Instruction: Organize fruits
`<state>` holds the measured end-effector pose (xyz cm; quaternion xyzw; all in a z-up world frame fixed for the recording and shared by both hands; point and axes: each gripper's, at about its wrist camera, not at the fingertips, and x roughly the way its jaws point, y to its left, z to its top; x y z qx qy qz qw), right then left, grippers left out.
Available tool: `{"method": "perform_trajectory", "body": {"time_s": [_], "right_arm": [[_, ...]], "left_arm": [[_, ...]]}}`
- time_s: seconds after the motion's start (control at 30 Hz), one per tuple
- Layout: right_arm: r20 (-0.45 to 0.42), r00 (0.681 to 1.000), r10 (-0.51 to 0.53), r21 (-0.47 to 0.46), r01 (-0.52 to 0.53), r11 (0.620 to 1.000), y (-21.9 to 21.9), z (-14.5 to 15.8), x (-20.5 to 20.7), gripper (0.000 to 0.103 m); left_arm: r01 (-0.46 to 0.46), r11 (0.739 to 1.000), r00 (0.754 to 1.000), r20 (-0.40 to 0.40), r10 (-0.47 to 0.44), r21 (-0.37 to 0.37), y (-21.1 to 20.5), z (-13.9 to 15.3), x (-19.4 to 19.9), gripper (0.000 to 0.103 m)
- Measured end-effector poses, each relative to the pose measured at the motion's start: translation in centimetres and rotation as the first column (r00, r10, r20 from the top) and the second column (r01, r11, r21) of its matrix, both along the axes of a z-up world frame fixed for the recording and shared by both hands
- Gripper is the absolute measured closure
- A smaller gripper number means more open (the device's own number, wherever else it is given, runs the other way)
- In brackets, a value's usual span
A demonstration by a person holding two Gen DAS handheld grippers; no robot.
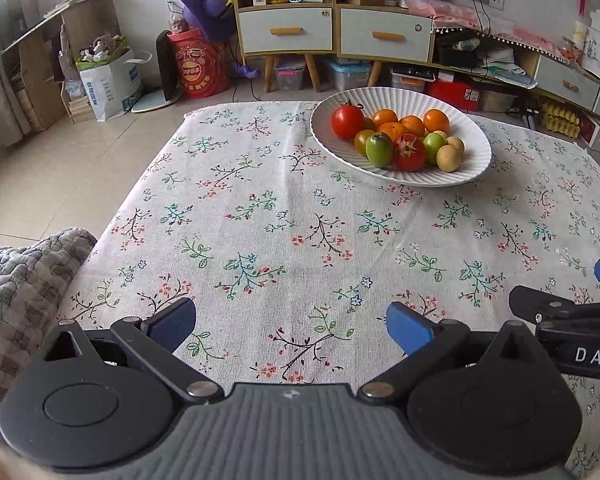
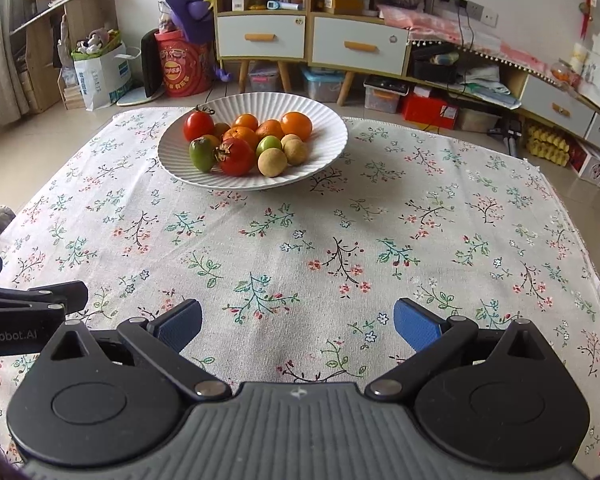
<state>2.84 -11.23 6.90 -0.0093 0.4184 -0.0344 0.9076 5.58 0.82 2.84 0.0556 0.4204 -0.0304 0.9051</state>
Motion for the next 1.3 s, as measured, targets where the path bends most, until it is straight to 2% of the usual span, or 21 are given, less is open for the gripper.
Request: {"method": "perform_trajectory", "body": {"time_s": [1.3], "right_arm": [[0.024,1.000,-0.002,-0.029,0.002,1.000,0.41,0.04,-0.19,0.001]], "left_arm": [[0.005,1.000,1.000,0.000,-0.005,-0.002,-0.21,-0.19,-0.14,0.003]]}}
